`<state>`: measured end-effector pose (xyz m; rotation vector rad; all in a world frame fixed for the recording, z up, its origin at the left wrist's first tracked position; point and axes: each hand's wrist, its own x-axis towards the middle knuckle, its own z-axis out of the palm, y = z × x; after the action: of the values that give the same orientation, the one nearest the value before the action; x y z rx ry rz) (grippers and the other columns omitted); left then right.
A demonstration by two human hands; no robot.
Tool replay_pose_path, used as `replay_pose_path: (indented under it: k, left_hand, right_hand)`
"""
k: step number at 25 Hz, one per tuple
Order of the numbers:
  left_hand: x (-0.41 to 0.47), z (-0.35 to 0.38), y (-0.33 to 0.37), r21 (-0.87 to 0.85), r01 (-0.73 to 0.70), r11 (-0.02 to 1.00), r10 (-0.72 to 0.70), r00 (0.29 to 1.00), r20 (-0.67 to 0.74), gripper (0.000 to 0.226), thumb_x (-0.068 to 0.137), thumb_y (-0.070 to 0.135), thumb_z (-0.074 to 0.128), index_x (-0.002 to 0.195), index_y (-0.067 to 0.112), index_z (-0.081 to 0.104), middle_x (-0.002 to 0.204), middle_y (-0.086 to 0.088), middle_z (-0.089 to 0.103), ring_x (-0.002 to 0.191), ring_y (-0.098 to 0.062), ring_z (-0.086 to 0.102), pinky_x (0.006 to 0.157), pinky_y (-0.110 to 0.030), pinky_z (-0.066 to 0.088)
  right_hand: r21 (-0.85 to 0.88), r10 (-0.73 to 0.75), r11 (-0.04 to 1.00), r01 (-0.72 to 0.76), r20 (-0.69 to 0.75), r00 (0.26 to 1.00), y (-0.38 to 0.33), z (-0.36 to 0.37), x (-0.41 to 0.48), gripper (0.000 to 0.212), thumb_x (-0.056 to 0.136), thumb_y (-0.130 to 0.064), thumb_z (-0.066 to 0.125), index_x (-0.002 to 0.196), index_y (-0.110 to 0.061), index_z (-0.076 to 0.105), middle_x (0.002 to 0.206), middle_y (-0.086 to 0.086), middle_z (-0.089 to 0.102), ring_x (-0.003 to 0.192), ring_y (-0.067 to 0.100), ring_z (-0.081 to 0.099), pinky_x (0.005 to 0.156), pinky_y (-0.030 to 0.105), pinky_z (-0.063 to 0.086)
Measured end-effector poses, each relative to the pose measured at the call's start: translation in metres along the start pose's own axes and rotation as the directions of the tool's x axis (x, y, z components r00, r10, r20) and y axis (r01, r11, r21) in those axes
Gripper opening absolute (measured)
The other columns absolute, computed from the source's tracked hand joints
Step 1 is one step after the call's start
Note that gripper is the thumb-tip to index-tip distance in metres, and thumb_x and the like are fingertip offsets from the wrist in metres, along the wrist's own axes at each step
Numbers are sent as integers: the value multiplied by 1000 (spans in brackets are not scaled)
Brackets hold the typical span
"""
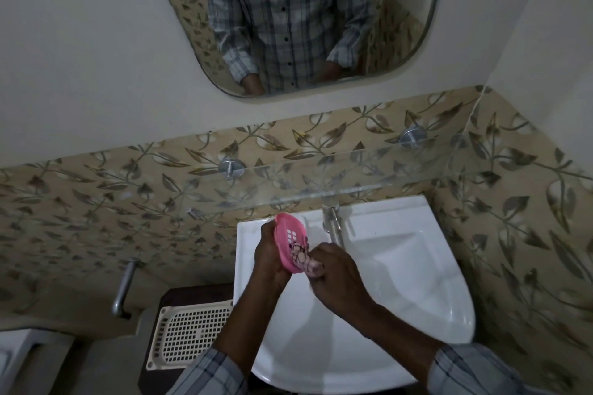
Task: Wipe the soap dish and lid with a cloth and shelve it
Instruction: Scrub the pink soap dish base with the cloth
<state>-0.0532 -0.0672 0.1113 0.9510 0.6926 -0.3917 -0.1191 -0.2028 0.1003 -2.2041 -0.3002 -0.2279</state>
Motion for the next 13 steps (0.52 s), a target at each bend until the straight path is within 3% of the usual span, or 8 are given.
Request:
replay_pose_path:
  k: [2, 3, 4, 7, 8, 10, 11, 13]
  left_hand:
    - [2, -1, -15, 111, -162, 981, 165, 986, -20, 55, 98, 48, 42, 128, 5, 59, 116, -22, 66, 105, -34, 64, 88, -41, 55]
    - [0, -1, -23, 157, -229, 961, 233, 973, -3, 55, 98, 50, 41, 121, 6, 66, 111, -23, 70, 99, -32, 70, 79, -39, 59]
    - [-4, -1, -28, 155, -233, 960, 234, 972, 16, 56, 97, 51, 41, 108, 6, 73, 100, -23, 74, 89, -29, 74, 69, -36, 61]
    - [-7, -5, -26, 67, -82, 994, 78, 995, 57, 61, 95, 54, 42, 111, 3, 71, 92, -22, 73, 87, -30, 73, 75, -38, 60]
    - [-5, -9, -20, 62, 1, 998, -5, 998, 62, 65, 95, 55, 42, 124, 0, 63, 105, -25, 69, 100, -35, 68, 89, -44, 55]
    - [-3, -19, -11, 51, 112, 992, -114, 992, 53, 67, 96, 53, 43, 137, 1, 50, 114, -26, 62, 105, -39, 59, 94, -50, 47]
    - [-2, -20, -10, 36, 116, 993, -118, 991, 56, 66, 95, 53, 44, 137, 2, 50, 109, -23, 62, 99, -37, 58, 87, -49, 48]
    - [-4, -20, -18, 69, 12, 998, -14, 1000, 27, 66, 92, 56, 47, 133, 5, 55, 108, -23, 64, 96, -36, 61, 81, -45, 52]
  right_hand:
    - [371, 508, 761, -532, 169, 845, -18, 1, 19, 13, 82, -12, 63, 84, -4, 74, 77, 12, 76, 69, 30, 74, 66, 43, 64]
    - [467, 617, 592, -657, 262, 742, -24, 0, 27, 15, 81, -16, 65, 89, -7, 75, 79, 10, 77, 69, 25, 76, 68, 43, 65]
    - [486, 634, 549, -680, 288, 717, -28, 0, 32, 17, 80, -17, 65, 91, -9, 75, 81, 9, 78, 70, 22, 76, 69, 43, 65]
    - [206, 252, 941, -269, 102, 962, -24, -6, 26, 15, 79, -12, 66, 89, -7, 74, 86, 11, 75, 78, 24, 73, 73, 35, 62]
    - [105, 12, 994, -24, 107, 994, -18, -10, 18, 14, 75, -9, 69, 88, -5, 72, 86, 13, 73, 78, 28, 70, 73, 34, 59]
    - [-97, -328, 930, 353, 207, 922, 10, -21, 9, 15, 70, -6, 75, 85, -4, 73, 82, 15, 70, 75, 32, 65, 73, 35, 54]
    - [-130, -354, 910, 393, 248, 902, 20, -22, 5, 15, 70, -4, 75, 85, -3, 74, 82, 14, 71, 74, 32, 66, 72, 36, 55]
    - [17, -67, 998, 65, 216, 974, 14, -14, 0, 13, 73, -3, 72, 85, -6, 74, 82, 12, 74, 75, 29, 71, 70, 42, 60]
